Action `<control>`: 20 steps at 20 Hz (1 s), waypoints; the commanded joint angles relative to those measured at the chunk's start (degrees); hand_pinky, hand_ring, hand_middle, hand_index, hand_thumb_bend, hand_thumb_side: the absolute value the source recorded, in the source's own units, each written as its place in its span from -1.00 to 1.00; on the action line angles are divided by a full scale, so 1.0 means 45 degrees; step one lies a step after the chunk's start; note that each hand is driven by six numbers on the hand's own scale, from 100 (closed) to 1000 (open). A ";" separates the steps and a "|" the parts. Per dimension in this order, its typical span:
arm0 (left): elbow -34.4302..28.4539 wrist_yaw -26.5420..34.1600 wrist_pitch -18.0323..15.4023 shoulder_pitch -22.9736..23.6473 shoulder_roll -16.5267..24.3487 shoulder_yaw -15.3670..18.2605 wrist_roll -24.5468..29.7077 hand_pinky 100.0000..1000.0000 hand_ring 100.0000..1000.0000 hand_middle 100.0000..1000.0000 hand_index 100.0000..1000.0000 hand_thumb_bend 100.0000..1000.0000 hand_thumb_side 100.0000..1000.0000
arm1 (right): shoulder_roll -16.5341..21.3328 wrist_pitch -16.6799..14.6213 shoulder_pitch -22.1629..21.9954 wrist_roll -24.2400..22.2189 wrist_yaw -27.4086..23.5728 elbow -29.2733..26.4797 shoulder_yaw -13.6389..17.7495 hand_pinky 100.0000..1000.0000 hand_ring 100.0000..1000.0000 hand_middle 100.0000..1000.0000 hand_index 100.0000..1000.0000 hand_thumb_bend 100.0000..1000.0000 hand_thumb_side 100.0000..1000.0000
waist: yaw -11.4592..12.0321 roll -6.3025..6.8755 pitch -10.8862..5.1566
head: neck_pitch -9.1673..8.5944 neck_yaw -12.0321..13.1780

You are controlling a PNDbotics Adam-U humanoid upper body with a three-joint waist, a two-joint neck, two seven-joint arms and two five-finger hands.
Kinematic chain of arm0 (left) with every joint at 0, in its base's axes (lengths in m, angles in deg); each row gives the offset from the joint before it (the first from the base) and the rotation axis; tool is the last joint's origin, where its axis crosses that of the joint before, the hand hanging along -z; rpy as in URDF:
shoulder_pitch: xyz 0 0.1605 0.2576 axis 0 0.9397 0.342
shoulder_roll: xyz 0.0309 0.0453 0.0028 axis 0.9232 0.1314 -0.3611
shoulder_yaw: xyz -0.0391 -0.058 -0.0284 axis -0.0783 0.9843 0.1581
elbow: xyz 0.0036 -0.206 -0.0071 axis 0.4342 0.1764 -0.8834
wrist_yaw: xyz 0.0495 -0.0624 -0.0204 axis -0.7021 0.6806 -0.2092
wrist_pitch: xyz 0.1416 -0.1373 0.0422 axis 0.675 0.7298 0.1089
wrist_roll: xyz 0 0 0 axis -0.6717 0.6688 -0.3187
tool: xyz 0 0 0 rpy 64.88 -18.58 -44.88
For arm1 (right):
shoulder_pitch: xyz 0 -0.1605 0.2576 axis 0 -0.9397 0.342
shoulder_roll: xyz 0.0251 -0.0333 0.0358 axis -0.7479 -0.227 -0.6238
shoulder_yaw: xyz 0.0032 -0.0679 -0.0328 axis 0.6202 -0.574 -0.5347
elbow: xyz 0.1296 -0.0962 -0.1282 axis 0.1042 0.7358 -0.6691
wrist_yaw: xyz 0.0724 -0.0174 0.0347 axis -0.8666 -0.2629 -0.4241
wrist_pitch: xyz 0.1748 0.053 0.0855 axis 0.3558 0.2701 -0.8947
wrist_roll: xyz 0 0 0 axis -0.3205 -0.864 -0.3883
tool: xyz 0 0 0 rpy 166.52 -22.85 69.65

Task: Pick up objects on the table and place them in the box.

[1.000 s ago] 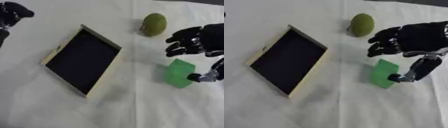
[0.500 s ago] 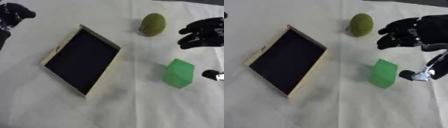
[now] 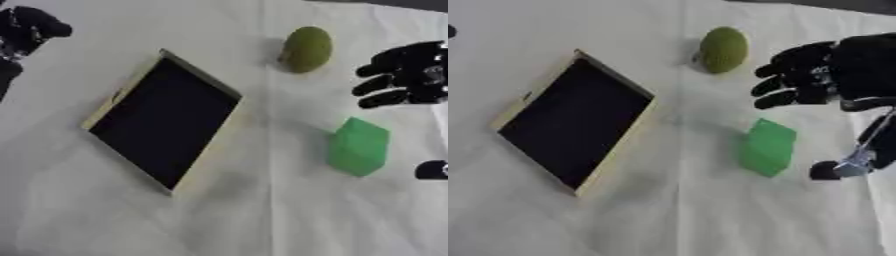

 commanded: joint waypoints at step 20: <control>-0.0155 -0.0010 0.0049 -0.0152 0.0273 -0.0032 0.0182 0.76 0.58 0.66 0.67 -1.00 0.27 | -0.0169 -0.1027 0.0907 0.1570 0.2725 0.1180 -0.0800 0.90 1.00 0.80 0.95 -0.30 0.39 | 0.0097 0.0066 -0.0267 | -0.0232 -0.0007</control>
